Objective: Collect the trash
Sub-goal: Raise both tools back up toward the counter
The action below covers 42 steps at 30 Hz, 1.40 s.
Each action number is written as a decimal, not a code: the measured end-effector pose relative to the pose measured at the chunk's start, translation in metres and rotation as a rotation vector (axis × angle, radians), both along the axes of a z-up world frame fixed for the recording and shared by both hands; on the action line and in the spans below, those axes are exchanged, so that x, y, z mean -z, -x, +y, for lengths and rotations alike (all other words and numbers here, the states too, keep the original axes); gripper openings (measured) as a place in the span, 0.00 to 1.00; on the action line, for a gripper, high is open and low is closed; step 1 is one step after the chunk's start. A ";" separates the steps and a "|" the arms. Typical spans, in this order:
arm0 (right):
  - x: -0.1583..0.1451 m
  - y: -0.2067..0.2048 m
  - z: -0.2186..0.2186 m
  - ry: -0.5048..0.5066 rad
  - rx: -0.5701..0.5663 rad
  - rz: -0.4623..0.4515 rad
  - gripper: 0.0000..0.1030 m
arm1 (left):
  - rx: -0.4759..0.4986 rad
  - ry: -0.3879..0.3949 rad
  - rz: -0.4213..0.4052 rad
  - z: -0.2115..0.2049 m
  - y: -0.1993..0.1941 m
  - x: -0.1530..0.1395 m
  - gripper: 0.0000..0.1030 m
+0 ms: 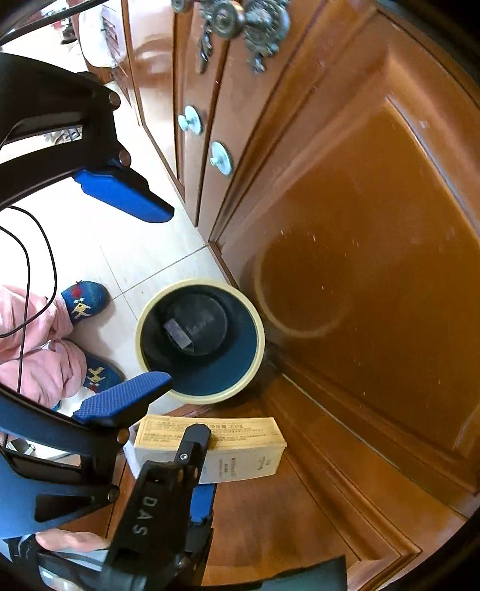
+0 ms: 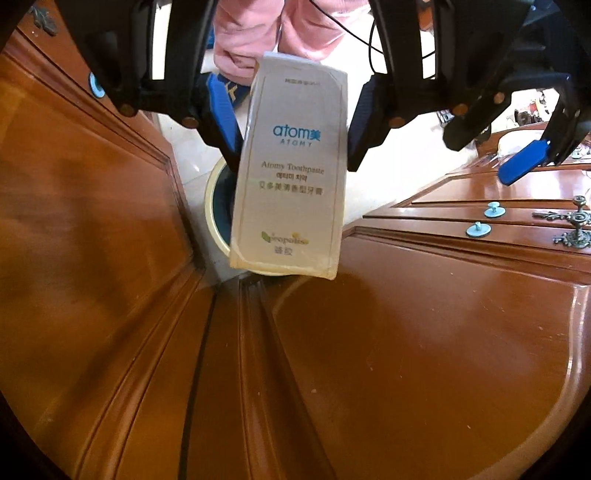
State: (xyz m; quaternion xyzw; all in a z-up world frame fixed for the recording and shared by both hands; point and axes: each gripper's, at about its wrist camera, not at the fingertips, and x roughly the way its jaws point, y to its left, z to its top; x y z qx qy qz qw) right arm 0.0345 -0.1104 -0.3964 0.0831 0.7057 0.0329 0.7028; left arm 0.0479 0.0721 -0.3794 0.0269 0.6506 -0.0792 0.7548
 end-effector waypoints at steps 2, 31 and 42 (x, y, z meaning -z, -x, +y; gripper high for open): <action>-0.002 0.000 0.000 0.017 -0.005 -0.011 0.67 | -0.015 -0.003 -0.001 0.003 0.002 -0.001 0.80; -0.213 0.027 0.023 -0.009 -0.088 -0.260 0.70 | -0.093 0.019 -0.141 0.010 0.031 -0.201 0.80; -0.332 0.043 -0.003 -0.008 -0.095 -0.468 0.70 | -0.068 0.053 -0.329 -0.011 0.036 -0.320 0.80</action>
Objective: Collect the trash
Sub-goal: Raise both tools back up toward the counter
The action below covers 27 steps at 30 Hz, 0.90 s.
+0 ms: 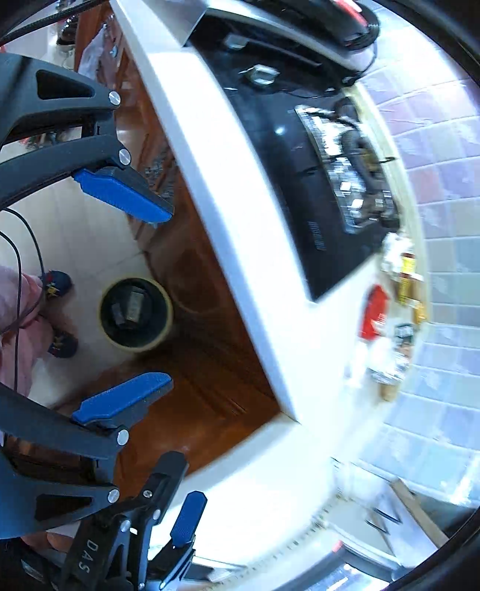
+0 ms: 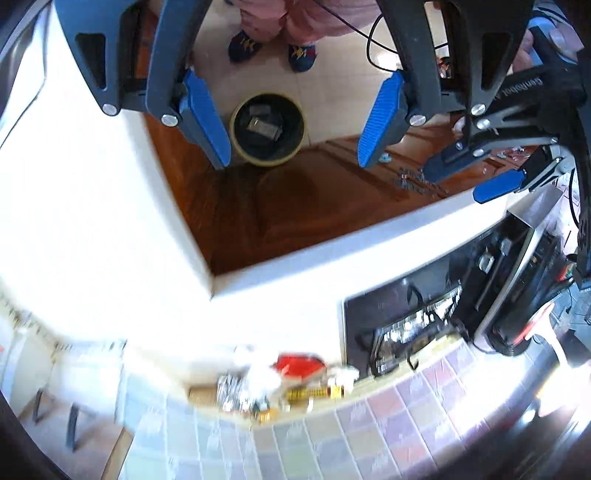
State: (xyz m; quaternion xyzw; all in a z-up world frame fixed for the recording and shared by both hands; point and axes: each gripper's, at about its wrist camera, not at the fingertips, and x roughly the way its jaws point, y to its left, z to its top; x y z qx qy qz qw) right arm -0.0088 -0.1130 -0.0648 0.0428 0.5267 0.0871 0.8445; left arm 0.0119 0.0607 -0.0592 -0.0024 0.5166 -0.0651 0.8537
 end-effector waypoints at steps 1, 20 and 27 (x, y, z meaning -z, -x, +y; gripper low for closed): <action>-0.008 0.001 -0.003 0.008 0.001 -0.018 0.70 | 0.002 0.001 -0.020 -0.002 0.000 -0.010 0.80; -0.091 -0.012 -0.059 -0.001 -0.047 -0.274 0.70 | -0.013 0.009 -0.203 -0.042 0.001 -0.093 0.81; -0.101 -0.036 -0.051 0.094 -0.120 -0.314 0.70 | -0.033 0.005 -0.217 -0.043 -0.007 -0.099 0.81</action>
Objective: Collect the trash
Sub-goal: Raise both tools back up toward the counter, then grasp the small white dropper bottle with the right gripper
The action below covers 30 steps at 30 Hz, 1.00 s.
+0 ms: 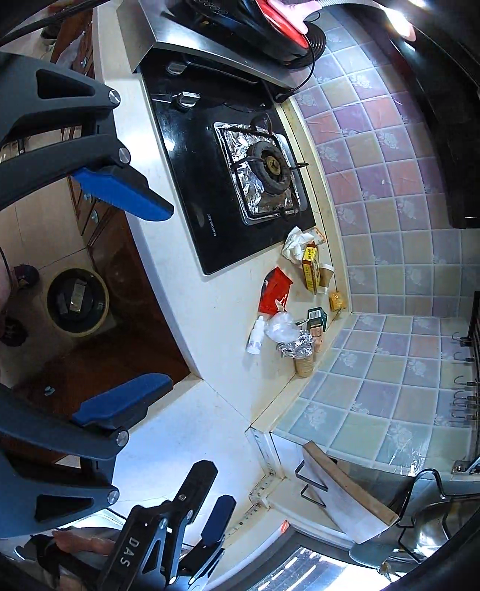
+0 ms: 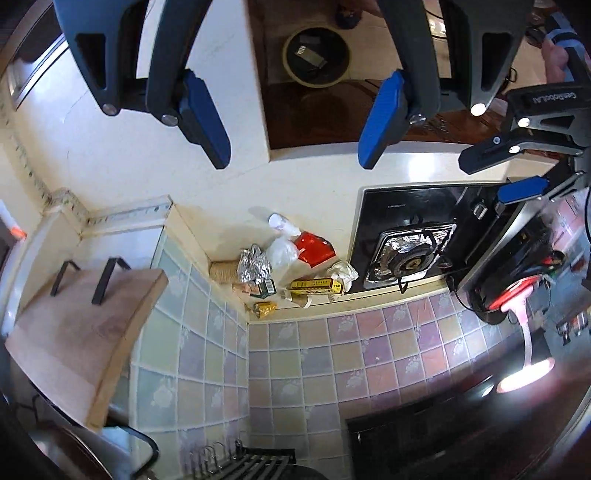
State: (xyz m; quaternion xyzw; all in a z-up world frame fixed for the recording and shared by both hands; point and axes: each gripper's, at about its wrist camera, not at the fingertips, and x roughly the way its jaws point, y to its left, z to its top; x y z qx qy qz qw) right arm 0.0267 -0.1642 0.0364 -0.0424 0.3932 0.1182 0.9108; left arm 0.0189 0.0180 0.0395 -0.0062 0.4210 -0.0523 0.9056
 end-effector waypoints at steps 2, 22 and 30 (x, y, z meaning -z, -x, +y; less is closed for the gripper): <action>-0.001 -0.009 0.003 0.009 -0.013 -0.006 0.70 | -0.002 0.000 -0.007 0.000 -0.005 -0.001 0.81; 0.056 -0.151 0.020 0.036 0.012 0.196 0.70 | 0.094 -0.009 -0.002 0.007 -0.147 0.016 0.81; 0.114 -0.222 0.037 0.075 0.027 0.297 0.58 | 0.177 0.005 0.097 0.017 -0.231 0.063 0.81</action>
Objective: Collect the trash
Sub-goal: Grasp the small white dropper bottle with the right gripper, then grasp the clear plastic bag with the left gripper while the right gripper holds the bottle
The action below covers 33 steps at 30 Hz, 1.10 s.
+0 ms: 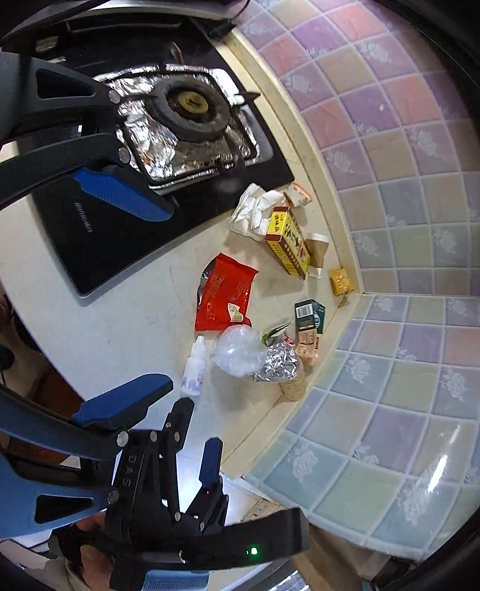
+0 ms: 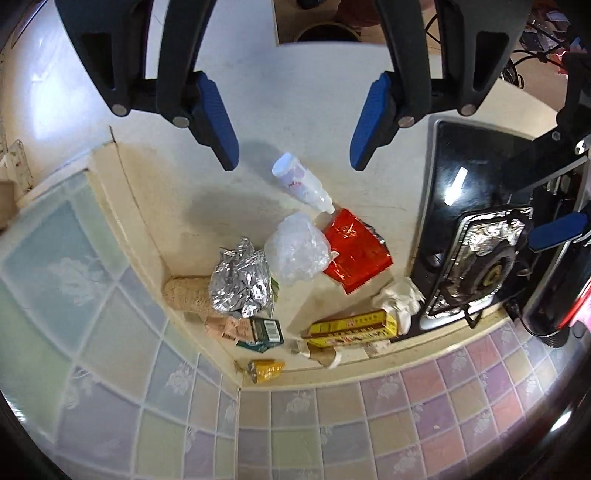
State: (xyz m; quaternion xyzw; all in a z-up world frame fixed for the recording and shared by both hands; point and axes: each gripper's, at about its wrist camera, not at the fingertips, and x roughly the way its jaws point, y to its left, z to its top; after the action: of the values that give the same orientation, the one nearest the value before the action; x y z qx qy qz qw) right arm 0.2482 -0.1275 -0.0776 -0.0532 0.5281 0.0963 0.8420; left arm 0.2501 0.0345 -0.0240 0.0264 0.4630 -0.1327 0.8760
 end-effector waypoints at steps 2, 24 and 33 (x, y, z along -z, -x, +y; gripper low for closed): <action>0.015 -0.016 0.004 0.010 -0.001 0.027 0.56 | 0.013 0.015 0.027 0.002 -0.015 0.012 0.81; 0.052 -0.022 -0.024 -0.028 0.077 0.128 0.24 | 0.152 0.119 0.128 -0.026 -0.090 0.056 0.81; 0.053 -0.026 -0.078 -0.106 0.332 0.084 0.24 | 0.148 0.168 0.172 -0.067 -0.124 0.069 0.81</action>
State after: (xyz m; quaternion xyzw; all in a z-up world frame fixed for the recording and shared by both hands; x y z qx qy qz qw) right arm 0.2746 -0.2051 -0.1301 0.0833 0.5584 -0.0142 0.8252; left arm 0.3737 -0.0324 -0.0928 -0.0245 0.5204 -0.2370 0.8200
